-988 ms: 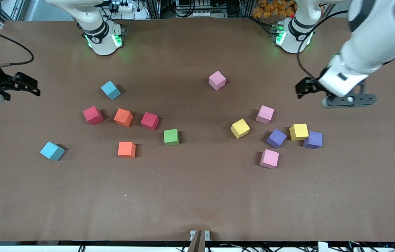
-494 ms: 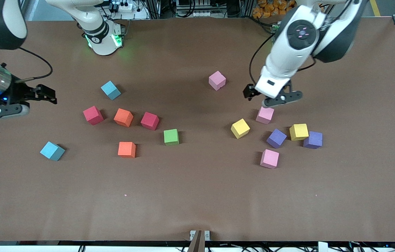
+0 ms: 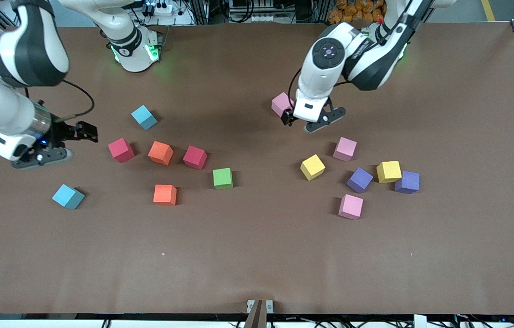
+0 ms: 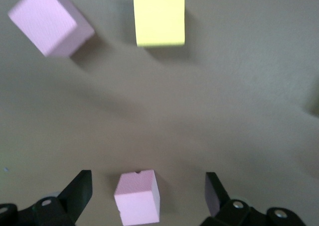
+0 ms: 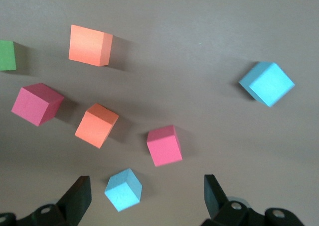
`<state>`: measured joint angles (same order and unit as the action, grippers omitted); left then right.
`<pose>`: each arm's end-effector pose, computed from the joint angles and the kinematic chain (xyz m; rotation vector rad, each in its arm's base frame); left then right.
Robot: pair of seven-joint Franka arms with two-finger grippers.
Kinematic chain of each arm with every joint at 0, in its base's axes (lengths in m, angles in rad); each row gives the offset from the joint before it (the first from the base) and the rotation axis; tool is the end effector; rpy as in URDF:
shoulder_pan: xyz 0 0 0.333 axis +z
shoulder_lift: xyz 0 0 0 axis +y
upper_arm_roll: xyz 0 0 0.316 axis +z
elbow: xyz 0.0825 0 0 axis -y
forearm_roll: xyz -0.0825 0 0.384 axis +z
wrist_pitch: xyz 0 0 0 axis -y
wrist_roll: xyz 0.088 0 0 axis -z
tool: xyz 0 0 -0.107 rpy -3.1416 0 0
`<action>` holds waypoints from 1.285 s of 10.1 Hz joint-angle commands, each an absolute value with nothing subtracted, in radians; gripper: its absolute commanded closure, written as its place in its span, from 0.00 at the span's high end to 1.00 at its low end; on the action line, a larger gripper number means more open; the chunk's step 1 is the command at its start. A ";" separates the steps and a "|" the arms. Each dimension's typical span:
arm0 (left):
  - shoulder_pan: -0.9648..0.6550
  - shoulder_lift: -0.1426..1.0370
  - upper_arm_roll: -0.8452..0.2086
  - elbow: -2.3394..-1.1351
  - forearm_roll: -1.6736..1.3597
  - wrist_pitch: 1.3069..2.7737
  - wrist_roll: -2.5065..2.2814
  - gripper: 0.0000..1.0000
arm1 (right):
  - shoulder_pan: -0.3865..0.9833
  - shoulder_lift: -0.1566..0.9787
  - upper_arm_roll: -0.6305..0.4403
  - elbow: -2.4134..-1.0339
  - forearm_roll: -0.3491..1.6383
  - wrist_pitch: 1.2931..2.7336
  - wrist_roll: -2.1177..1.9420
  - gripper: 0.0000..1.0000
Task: Form number 2 with 11 blocks
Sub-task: 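Reach the left gripper to the pink cube while the right gripper reaches the red cube, then grasp the pink cube with the left gripper while the right gripper grasps the red cube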
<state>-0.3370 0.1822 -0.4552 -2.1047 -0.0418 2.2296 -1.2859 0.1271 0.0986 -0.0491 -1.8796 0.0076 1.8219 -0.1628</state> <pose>0.3980 -0.3996 0.3375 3.0069 0.8079 -0.1824 0.5669 0.0456 0.4436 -3.1010 -0.3711 0.2440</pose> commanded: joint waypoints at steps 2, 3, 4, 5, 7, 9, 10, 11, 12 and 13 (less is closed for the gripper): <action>-0.416 0.254 -0.451 -2.150 -0.055 2.348 -1.455 1.00 | 0.202 0.198 -0.051 -1.871 -0.005 1.896 0.011 1.00; -0.434 0.273 -0.451 -2.166 -0.055 2.365 -1.475 1.00 | 0.236 0.222 -0.051 -1.871 -0.005 1.923 0.097 1.00; -0.452 0.291 -0.451 -2.174 -0.055 2.367 -1.497 1.00 | 0.268 0.245 -0.051 -1.873 -0.006 1.948 0.168 1.00; -0.466 0.304 -0.451 -2.183 -0.054 2.370 -1.520 1.00 | 0.275 0.255 -0.051 -1.891 -0.006 1.975 0.270 1.00; -0.477 0.311 -0.451 -2.200 -0.052 2.370 -1.548 1.00 | 0.296 0.249 -0.046 -1.980 0.009 2.090 0.403 1.00; -0.489 0.328 -0.451 -2.210 -0.054 2.388 -1.557 1.00 | 0.342 0.264 -0.046 -2.034 0.055 2.218 0.551 1.00; -0.491 0.336 -0.451 -2.224 -0.052 2.419 -1.560 1.00 | 0.365 0.276 -0.046 -2.036 0.058 2.224 0.619 1.00; -0.497 0.345 -0.451 -2.239 -0.052 2.454 -1.562 1.00 | 0.391 0.287 -0.046 -2.037 0.058 2.226 0.691 1.00; -0.506 0.345 -0.451 -2.259 -0.052 2.465 -1.562 1.00 | 0.420 0.308 -0.046 -2.039 0.060 2.249 0.733 1.00; -0.506 0.345 -0.453 -2.272 -0.051 2.465 -1.562 1.00 | 0.451 0.330 -0.046 -2.042 0.063 2.291 0.767 1.00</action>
